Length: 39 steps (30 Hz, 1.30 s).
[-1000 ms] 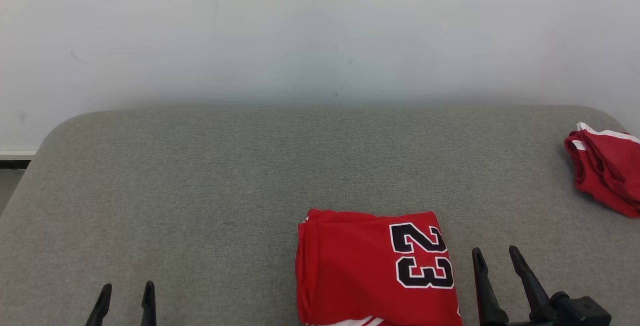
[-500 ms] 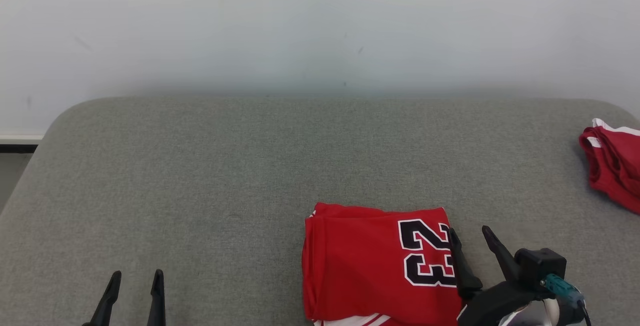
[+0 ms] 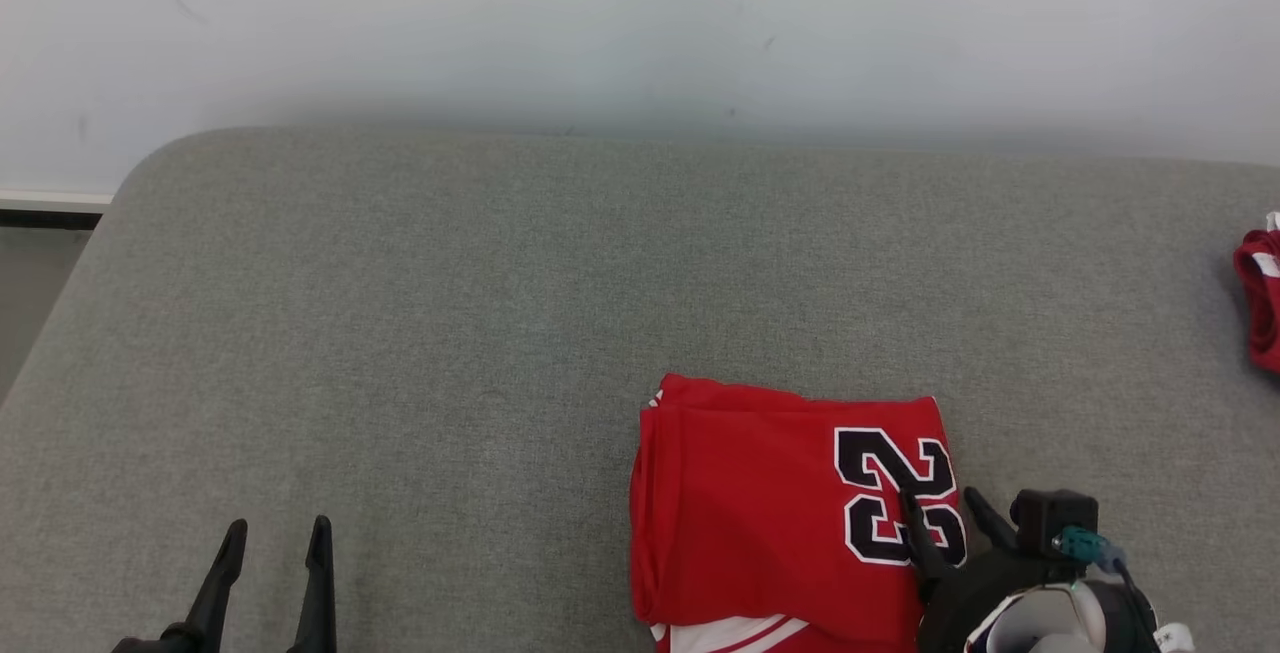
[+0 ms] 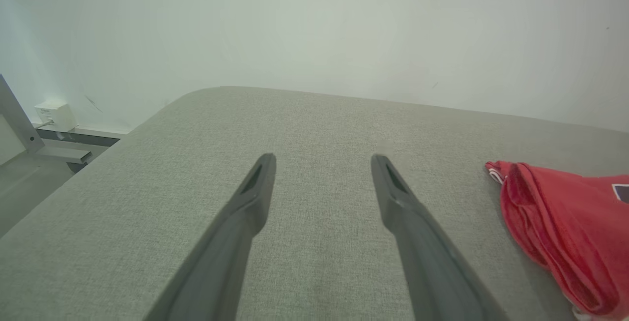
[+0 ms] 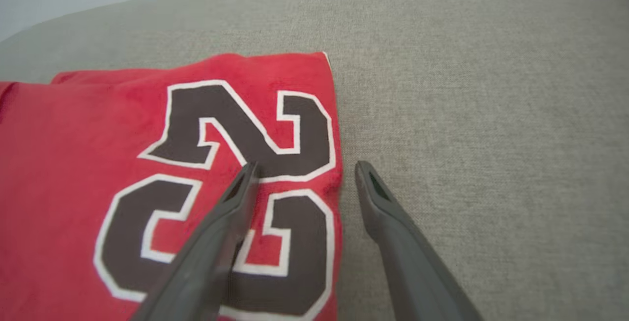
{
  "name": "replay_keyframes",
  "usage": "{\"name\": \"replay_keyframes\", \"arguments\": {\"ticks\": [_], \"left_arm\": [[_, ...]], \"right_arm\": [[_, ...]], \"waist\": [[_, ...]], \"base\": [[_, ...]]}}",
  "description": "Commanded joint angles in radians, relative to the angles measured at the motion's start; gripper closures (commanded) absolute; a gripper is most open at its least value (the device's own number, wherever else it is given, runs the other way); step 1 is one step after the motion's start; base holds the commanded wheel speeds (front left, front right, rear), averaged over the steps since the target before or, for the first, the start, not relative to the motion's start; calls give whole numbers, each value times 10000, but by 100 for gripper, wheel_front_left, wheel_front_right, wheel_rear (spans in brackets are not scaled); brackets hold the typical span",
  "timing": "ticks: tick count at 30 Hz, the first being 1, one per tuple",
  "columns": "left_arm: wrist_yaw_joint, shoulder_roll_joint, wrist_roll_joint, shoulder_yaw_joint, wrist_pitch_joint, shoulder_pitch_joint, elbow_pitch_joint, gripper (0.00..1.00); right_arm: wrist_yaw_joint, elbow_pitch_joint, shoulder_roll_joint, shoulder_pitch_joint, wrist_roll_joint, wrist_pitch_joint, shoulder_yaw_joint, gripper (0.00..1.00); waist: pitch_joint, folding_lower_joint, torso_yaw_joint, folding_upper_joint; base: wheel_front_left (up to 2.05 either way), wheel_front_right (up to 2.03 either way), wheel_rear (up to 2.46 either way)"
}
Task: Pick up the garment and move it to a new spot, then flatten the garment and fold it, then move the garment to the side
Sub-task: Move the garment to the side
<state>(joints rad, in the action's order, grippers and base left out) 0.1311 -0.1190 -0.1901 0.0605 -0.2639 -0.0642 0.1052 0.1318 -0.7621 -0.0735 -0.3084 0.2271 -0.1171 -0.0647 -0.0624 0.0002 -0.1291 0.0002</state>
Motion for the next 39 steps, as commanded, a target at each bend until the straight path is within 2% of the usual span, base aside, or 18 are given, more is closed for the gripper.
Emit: {"name": "replay_keyframes", "arguments": {"ticks": [1,4,5,6,8,15,19,24,29,33,39], "left_arm": [[-10,6,-97,31,1,119,30,0],[-10,27,-98,39,1,185,61,0],[-10,35,-101,50,1,196,68,0],[-10,42,-108,80,1,195,74,0],[-10,75,-108,95,1,195,102,0],[-10,156,-140,13,1,337,77,0],[-10,74,-217,-92,1,589,-61,0],[-10,41,-341,-281,2,1267,-374,0],[-10,-121,-465,-385,2,2218,-841,0],[-10,-310,-557,-190,2,2753,-1144,0],[-10,-793,-498,-43,0,3073,-1420,0]], "right_arm": [[-24,-276,23,-63,60,-133,-46,0],[-24,-853,102,-111,171,-300,-353,0],[-24,-1034,137,-73,288,-304,-464,17],[-24,-1198,164,-52,422,-315,-572,64],[-24,-1422,205,-109,634,-392,-811,100],[-24,-1535,157,-1032,1040,-627,-1504,100],[-24,-1281,-329,-2274,1029,-549,-1942,100],[-24,-734,-1365,-4027,834,-135,-2407,100],[-24,327,-2850,-5387,756,386,-2569,100],[-24,1566,-3869,-5890,986,765,-2207,100],[-24,3198,-5198,-5789,1267,1551,-1337,100]], "waist": [[-31,-2,-21,-2],[-46,-2,10,-2],[-51,-2,33,-2],[-54,-2,72,-2],[-48,-2,156,-2],[-253,-2,341,-2],[-891,-2,587,-2],[-2218,-2,824,-2],[-3774,-2,1401,-2],[-4637,-2,1929,-2],[-5307,-2,2634,-2]], "base": [[0,0,0],[0,0,0],[0,0,0],[0,0,0],[0,0,0],[0,0,0],[0,0,0],[0,0,0],[0,0,0],[0,0,0],[0,0,0]]}}
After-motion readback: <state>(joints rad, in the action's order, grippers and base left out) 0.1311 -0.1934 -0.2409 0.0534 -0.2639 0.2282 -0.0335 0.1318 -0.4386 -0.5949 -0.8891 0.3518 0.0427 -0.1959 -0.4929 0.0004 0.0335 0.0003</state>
